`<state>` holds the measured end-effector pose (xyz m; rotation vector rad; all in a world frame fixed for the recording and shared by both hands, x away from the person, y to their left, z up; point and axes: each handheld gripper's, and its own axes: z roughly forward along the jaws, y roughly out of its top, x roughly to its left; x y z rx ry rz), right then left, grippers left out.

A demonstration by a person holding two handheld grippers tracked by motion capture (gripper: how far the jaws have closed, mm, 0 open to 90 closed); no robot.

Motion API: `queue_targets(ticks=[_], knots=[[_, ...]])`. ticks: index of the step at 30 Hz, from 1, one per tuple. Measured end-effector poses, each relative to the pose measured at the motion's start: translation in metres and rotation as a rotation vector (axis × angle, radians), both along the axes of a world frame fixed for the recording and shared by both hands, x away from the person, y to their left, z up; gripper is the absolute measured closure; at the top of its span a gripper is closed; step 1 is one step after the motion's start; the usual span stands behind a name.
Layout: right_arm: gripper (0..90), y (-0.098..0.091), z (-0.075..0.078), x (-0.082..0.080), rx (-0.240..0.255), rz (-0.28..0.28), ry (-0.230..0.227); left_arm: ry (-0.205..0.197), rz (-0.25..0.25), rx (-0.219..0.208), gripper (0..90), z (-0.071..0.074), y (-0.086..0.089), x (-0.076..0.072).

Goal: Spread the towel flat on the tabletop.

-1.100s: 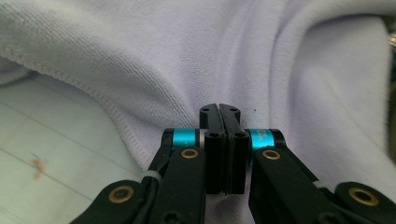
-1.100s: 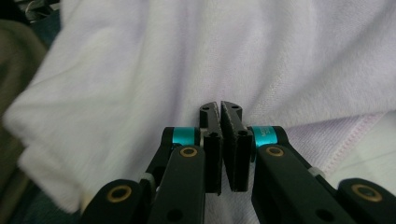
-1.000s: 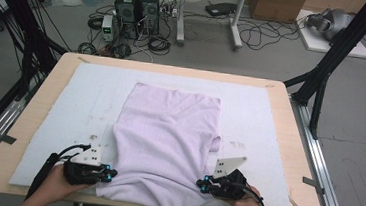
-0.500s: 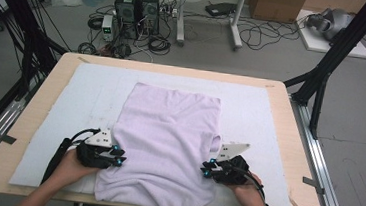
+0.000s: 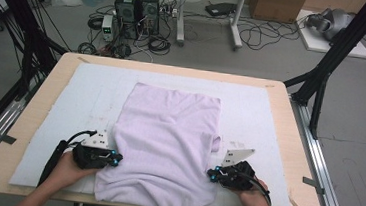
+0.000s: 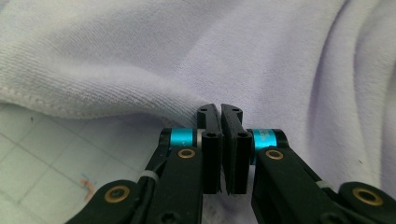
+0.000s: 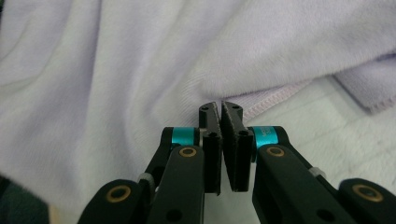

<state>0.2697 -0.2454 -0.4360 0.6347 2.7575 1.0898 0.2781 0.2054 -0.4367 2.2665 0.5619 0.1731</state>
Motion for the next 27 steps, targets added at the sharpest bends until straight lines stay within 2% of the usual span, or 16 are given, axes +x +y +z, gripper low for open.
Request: queue_targets(ticks=[5,8,10,13,15,17,20,22,23,25,27], knots=[[86.9,-0.016,0.006,-0.020,0.012,-0.020,-0.010,0.002,-0.008,-0.010,86.5,0.004,0.009,-0.016],[86.4,-0.021,0.012,-0.029,0.025,-0.019,-0.028,-0.011,-0.025,-0.016,86.2,0.010,0.013,-0.026],[84.4,-0.019,0.017,-0.031,0.023,-0.014,-0.047,-0.028,-0.018,-0.024,80.1,0.014,0.013,-0.028],[75.3,-0.011,0.021,-0.025,0.022,-0.009,-0.073,-0.047,0.006,-0.032,68.2,0.019,0.015,-0.022],[71.2,-0.003,0.020,-0.016,0.022,0.000,-0.075,-0.051,0.029,-0.040,63.6,0.020,0.013,-0.015],[69.4,0.005,0.017,-0.007,0.020,0.006,-0.065,-0.053,0.042,-0.031,60.5,0.017,0.008,-0.005],[69.1,0.018,0.007,0.008,-0.002,0.025,-0.054,-0.025,0.038,-0.007,62.8,0.008,-0.001,0.006],[72.9,0.023,0.000,0.013,-0.033,0.031,-0.026,-0.018,0.024,0.022,73.1,0.002,-0.005,0.007],[78.9,0.023,-0.001,0.014,-0.012,0.034,-0.025,-0.032,0.021,0.017,76.4,0.001,-0.005,0.006],[85.8,0.022,-0.002,0.014,0.004,0.045,-0.002,-0.022,0.016,0.013,83.0,0.002,-0.002,0.004],[86.9,0.022,-0.001,0.012,0.002,0.056,-0.006,-0.015,0.006,0.014,85.3,0.003,0.002,0.000]])
